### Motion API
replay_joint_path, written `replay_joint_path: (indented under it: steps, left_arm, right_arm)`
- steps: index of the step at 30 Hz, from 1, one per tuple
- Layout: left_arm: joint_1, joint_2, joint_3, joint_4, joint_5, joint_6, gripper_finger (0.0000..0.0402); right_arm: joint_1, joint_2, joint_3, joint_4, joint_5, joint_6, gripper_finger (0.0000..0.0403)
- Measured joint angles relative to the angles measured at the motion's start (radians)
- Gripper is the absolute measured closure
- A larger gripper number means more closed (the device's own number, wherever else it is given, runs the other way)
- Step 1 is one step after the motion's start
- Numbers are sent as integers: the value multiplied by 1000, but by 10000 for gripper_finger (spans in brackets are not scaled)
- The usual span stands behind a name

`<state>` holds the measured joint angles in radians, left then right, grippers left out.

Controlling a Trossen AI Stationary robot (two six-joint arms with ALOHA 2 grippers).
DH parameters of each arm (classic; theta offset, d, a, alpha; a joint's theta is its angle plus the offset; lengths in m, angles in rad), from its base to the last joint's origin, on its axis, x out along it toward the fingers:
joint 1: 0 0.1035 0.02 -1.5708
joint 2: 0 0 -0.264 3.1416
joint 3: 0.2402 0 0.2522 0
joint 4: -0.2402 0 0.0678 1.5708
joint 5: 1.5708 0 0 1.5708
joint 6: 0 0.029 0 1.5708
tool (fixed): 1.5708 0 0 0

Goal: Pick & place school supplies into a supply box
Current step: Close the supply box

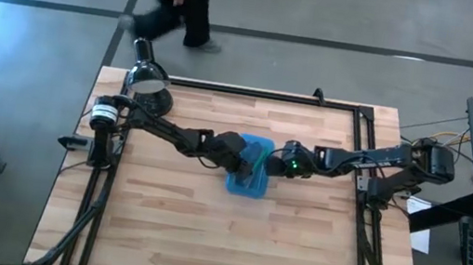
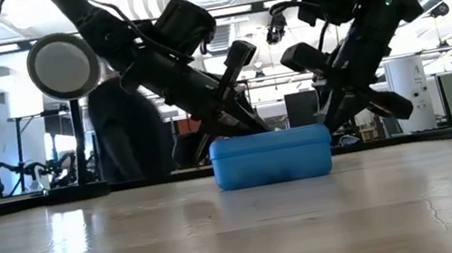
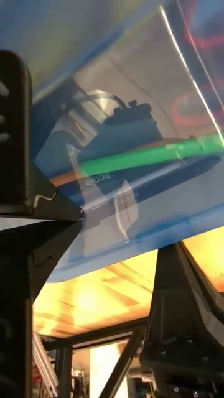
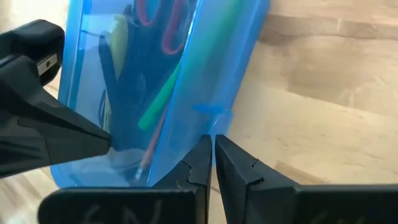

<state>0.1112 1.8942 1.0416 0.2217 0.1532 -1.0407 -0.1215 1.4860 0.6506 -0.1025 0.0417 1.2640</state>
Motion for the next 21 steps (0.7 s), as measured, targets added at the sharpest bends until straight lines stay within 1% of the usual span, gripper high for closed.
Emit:
replay_joint_path:
  steps: [5, 11, 13, 17, 21]
  left_arm:
    - [0, 1, 22, -40, -1, 34, 401]
    - [0, 1, 18, -46, -2, 42, 401]
    - [0, 1, 19, -49, -5, 43, 401]
    - [0, 0, 20, -53, -5, 43, 401]
    - [0, 0, 21, -56, -5, 48, 401]
  right_arm:
    - [0, 15, -5, -11, 11, -7, 390]
    - [0, 52, -4, 31, 10, -2, 390]
    - [1, 52, 2, 3, 10, -3, 390]
    - [2, 27, 6, -118, 35, -7, 390]
    - [2, -9, 8, -105, 45, -14, 390]
